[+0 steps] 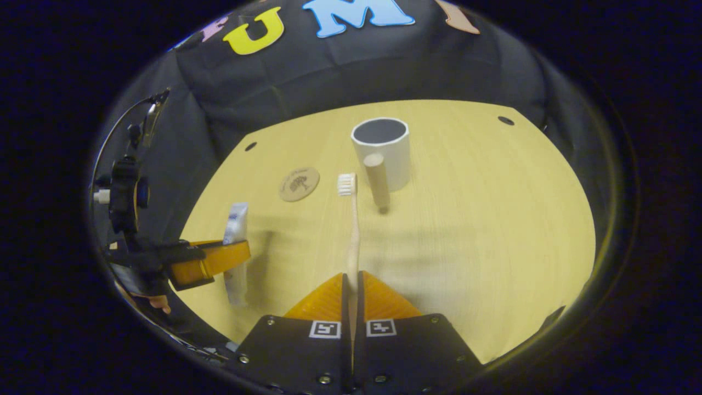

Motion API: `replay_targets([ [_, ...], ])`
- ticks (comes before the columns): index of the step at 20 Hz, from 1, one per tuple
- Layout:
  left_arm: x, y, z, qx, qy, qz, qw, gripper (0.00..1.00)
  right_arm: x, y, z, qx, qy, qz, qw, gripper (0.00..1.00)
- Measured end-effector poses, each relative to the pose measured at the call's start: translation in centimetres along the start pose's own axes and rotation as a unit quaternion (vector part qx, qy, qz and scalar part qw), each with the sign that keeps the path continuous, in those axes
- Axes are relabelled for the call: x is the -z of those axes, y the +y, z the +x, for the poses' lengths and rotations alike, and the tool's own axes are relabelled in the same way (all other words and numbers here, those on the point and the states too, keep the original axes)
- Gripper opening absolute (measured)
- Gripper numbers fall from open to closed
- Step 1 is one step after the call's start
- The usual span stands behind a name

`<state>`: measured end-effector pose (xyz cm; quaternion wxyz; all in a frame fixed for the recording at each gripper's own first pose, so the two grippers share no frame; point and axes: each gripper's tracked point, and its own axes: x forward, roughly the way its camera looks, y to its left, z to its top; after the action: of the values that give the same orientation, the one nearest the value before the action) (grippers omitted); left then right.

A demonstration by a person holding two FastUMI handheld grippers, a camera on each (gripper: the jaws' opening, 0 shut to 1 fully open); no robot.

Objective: Put the toothbrush and toothpaste on the desktop into the cup, then pick up the cup and place it on the coaster on the desktop.

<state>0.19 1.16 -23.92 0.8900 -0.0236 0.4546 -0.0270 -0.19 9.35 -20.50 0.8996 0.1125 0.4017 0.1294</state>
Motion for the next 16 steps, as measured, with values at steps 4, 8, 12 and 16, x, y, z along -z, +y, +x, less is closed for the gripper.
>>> replay_targets([
  [4, -2.9, -0.5, -1.0, 0.003, -0.061, 0.004, 0.998, 0.27, -3.6, 0.2, -1.2, -0.008, -0.072, -0.012, 0.997, 0.02],
  [8, -5.9, -1.2, -1.7, 0.011, -0.114, 0.005, 0.993, 0.27, -6.8, 0.0, -1.8, -0.001, -0.126, -0.028, 0.992, 0.02],
  [12, -8.4, -2.2, -2.0, 0.021, -0.156, 0.010, 0.987, 0.28, -9.3, -0.2, -2.2, -0.001, -0.164, -0.028, 0.986, 0.02],
  [16, -10.5, -3.3, -2.6, 0.025, -0.192, 0.015, 0.981, 0.27, -12.3, -0.8, -2.8, 0.006, -0.208, -0.036, 0.977, 0.02],
])
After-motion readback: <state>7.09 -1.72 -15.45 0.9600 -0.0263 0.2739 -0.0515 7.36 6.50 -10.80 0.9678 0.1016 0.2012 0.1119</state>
